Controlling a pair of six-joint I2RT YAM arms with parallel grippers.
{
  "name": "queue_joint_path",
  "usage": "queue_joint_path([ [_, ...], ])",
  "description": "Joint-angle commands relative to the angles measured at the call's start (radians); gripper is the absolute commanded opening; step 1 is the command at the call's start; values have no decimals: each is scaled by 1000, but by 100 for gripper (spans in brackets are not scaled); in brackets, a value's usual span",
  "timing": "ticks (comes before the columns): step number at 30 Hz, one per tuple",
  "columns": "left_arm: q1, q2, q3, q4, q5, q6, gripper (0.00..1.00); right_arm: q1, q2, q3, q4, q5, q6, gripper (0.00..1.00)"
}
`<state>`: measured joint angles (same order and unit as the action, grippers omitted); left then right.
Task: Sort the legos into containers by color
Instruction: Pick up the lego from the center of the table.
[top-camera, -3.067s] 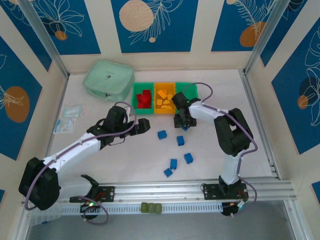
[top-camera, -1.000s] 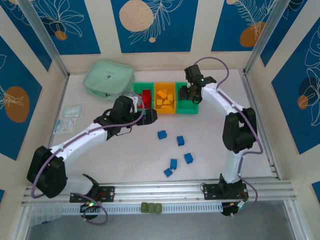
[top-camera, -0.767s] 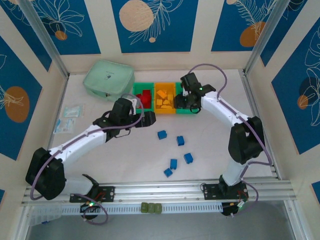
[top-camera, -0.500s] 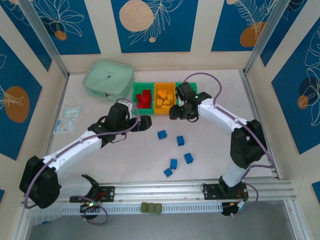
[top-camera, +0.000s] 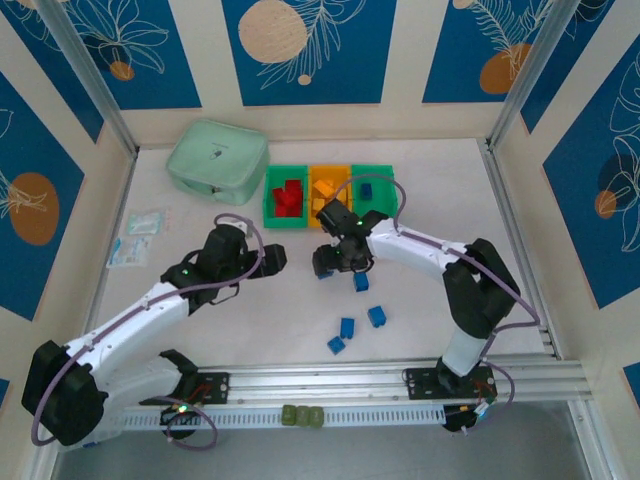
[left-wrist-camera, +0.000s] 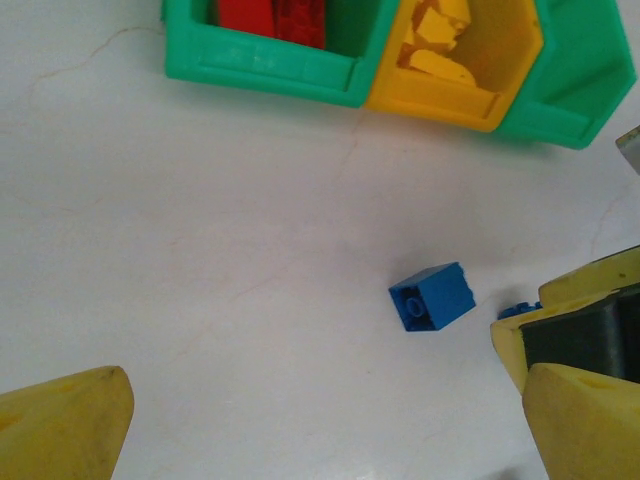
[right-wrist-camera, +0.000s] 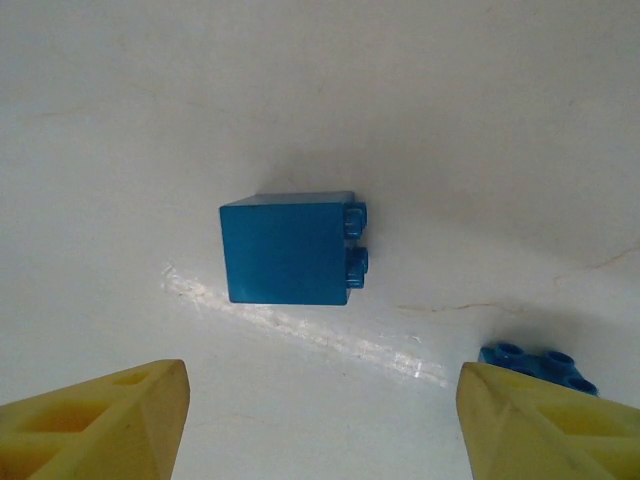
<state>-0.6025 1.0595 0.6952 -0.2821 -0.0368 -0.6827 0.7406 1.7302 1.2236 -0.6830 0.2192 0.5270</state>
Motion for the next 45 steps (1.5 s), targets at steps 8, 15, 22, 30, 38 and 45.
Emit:
queue_joint_path([
  [8,-5,-18,-26,-33,-49,-38,99,25,119,74,20,12,20,74],
  [15,-3,-32,-38,-38,-61,-43,99,40,189,120,26,29,27,71],
  [22,0,-44,-44,-52,-68,-40,99,42,226,132,43,9,34,62],
  [30,3,-50,-48,-46,-60,-41,99,42,223,122,48,11,35,50],
  [38,3,-53,-25,-57,-42,-28,99,36,143,109,43,7,17,44],
  [45,3,-28,20,-44,3,-7,99,-21,40,108,26,8,-12,44],
])
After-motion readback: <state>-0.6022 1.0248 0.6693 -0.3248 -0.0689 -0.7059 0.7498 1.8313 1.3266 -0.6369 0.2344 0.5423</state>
